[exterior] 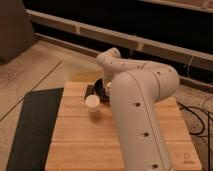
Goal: Place the bottle in the ceramic bowl
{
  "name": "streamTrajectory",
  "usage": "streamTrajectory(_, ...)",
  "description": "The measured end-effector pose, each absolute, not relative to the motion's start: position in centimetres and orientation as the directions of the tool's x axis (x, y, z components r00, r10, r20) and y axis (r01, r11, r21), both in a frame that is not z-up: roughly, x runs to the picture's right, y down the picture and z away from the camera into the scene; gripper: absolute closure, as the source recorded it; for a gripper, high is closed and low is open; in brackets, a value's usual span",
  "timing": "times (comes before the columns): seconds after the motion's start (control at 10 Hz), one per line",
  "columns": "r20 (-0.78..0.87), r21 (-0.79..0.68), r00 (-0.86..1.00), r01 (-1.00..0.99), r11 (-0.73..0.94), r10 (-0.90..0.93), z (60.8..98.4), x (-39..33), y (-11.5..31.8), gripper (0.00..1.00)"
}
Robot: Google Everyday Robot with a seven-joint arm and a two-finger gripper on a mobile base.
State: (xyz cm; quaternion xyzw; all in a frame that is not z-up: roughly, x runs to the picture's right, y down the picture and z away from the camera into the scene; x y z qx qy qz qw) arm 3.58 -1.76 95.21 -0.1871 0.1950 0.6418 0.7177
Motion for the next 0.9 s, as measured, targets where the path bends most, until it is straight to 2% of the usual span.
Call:
streamTrajectory(0.1, -0.520, -0.018, 0.100, -0.994, 0.106, 0.848, 95.21, 3.57, -1.76, 0.41)
streamTrajectory(0.3, -0.520, -0.018, 0.100, -0.994, 0.106, 0.848, 95.21, 3.58, -1.75, 0.23)
streamTrajectory(0.4, -0.521, -0.018, 0.100, -0.994, 0.106, 0.848, 95.21, 3.57, -1.74, 0.20)
streamTrajectory(0.9, -0.521, -0.017, 0.099, -0.994, 0.106, 0.848, 95.10, 3.61, -1.79, 0.20)
